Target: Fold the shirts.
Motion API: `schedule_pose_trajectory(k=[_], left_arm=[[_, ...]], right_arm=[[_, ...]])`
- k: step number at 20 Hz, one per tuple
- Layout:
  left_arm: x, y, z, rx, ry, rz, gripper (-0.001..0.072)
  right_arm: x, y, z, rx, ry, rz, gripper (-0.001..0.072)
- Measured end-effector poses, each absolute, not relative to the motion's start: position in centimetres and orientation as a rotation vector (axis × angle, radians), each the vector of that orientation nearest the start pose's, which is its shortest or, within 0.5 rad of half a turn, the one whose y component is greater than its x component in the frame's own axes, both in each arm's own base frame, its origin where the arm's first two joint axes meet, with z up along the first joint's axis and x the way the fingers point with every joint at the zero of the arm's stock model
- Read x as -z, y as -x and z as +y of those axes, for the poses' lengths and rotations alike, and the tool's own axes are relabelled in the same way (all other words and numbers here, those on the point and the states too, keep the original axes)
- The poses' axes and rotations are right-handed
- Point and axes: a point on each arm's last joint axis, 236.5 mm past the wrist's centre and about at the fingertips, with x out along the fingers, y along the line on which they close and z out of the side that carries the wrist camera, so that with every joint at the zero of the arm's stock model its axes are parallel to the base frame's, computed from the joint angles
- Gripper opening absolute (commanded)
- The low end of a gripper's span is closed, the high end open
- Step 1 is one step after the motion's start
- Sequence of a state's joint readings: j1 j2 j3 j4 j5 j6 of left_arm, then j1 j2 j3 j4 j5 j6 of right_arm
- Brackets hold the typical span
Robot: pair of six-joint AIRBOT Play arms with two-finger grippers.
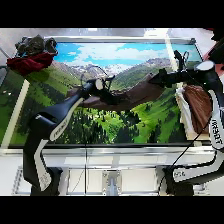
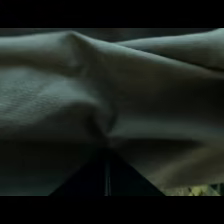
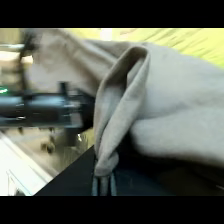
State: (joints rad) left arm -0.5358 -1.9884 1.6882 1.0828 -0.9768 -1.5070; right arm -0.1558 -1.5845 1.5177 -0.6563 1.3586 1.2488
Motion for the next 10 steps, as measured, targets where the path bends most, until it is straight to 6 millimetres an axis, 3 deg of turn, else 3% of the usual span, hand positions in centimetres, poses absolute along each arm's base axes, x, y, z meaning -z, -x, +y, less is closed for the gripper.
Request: schedule_pose_trajectory(k=[3, 5, 8, 10], left_arm=[[10.5, -42.7, -37.0, 0.671, 0.082, 1.321, 0.0006], [8.7, -44.9, -36.3, 0.661, 0.07, 1.272, 0.0006], [1.1, -49.6, -33.9, 0.662, 0.1, 1.126, 0.0006], [-6.1, -53.1, -29.7, 0.623, 0.115, 0.97, 0.0007]], right_arm=[[-10.7, -46.0, 13.0, -0.662, -0.526, 1.109, 0.0028], [-12.2, -46.1, 14.6, -0.678, -0.474, 1.087, 0.0027], [-13.9, -46.5, 17.2, -0.681, -0.395, 1.05, 0.0027], [-15.1, -46.4, 19.8, -0.703, -0.349, 1.016, 0.0026]])
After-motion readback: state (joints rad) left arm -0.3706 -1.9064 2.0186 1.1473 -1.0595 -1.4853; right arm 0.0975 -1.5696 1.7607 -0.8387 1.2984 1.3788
